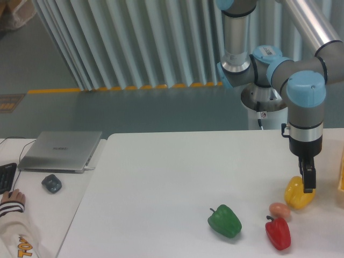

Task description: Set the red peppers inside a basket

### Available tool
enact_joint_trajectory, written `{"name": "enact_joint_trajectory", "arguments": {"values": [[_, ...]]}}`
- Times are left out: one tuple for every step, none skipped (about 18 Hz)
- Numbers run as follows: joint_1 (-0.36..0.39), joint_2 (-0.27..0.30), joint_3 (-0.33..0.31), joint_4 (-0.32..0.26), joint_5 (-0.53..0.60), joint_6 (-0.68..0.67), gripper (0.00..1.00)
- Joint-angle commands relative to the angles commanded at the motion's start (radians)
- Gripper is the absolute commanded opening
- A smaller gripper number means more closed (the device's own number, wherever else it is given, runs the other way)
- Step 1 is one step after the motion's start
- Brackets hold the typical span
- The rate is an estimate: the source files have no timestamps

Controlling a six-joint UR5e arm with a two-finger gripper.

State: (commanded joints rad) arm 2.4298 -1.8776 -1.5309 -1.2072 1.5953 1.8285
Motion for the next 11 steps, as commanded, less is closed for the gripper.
{"name": "enact_joint_trajectory", "arguments": {"values": [[0.000, 0.000, 0.000, 0.000, 0.000, -0.002, 1.00], [0.000, 0.000, 0.000, 0.000, -0.002, -0.006, 1.00], [-0.003, -0.002, 0.003, 0.002, -0.002, -0.018, 1.00], [-0.005, -0.002, 0.003, 0.006, -0.002, -0.037, 1.00], [-0.006, -0.002, 0.003, 0.006, -0.002, -0.054, 1.00], [-0.008, -0.002, 0.002, 0.006, 0.002, -0.066, 1.00], [-0.014, -0.002, 0.000, 0.006, 0.003, -0.067, 1.00], [-0.014, -0.002, -0.002, 0.006, 0.002, -0.067, 1.00], [-0.014, 0.000, -0.002, 0.006, 0.000, -0.067, 1.00], [-0.014, 0.000, -0.002, 0.006, 0.000, -0.067, 1.00], [-0.014, 0.000, -0.003, 0.006, 0.000, -0.069, 1.00]]}}
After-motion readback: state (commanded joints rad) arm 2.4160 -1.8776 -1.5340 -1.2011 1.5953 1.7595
